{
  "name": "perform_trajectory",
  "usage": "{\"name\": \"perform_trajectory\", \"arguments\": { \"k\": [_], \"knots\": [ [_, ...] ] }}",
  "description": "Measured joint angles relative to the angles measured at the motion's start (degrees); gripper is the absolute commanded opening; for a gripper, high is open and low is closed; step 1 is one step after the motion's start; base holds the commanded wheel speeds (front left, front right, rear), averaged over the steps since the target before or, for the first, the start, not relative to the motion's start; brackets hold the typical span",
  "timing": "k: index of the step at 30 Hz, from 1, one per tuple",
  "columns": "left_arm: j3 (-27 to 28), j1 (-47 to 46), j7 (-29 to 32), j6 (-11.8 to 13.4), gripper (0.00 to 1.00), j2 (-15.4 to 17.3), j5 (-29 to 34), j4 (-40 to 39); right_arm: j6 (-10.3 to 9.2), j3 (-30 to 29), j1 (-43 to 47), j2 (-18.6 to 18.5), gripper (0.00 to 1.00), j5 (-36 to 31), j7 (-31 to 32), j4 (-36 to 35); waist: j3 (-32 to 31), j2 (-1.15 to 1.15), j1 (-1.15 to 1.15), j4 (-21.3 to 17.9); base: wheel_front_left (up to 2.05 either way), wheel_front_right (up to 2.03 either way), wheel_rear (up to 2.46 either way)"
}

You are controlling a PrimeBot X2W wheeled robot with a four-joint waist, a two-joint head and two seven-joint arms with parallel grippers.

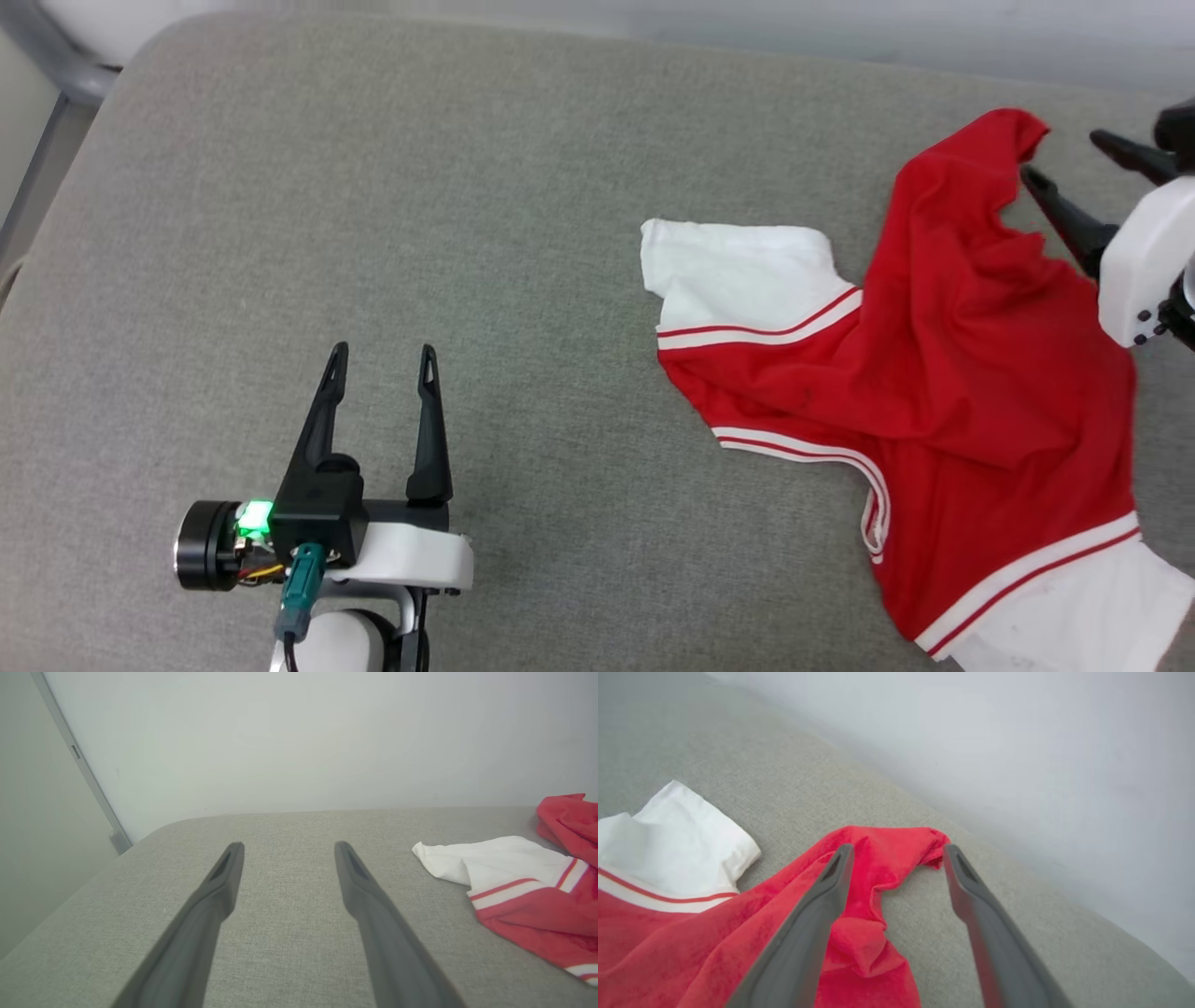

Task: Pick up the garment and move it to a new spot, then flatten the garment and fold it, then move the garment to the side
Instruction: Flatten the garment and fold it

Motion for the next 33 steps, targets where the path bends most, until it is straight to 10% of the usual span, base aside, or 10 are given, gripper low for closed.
{"name": "perform_trajectory", "arguments": {
  "k": [8,20,33],
  "knots": [
    [1.33,2.57,0.00,-0.56,1.00,1.34,0.41,0.40,0.00,-15.14,9.14,3.66,1.00,-8.02,-17.80,-0.89,-4.80,0.00,0.00,-2.99,0.00,0.00,0.00],
    [1.97,4.86,0.00,-1.37,1.00,2.35,0.77,0.69,0.00,-48.03,37.30,21.76,1.00,-29.41,-19.86,-22.28,-9.78,0.00,-0.01,-5.92,0.00,0.00,0.00],
    [3.93,3.76,0.00,-4.35,1.00,5.13,-0.44,1.36,0.00,-56.20,58.05,34.34,1.00,-35.61,-18.55,-37.30,-12.11,0.00,-0.01,-8.27,0.00,0.00,0.00]
  ]
}}
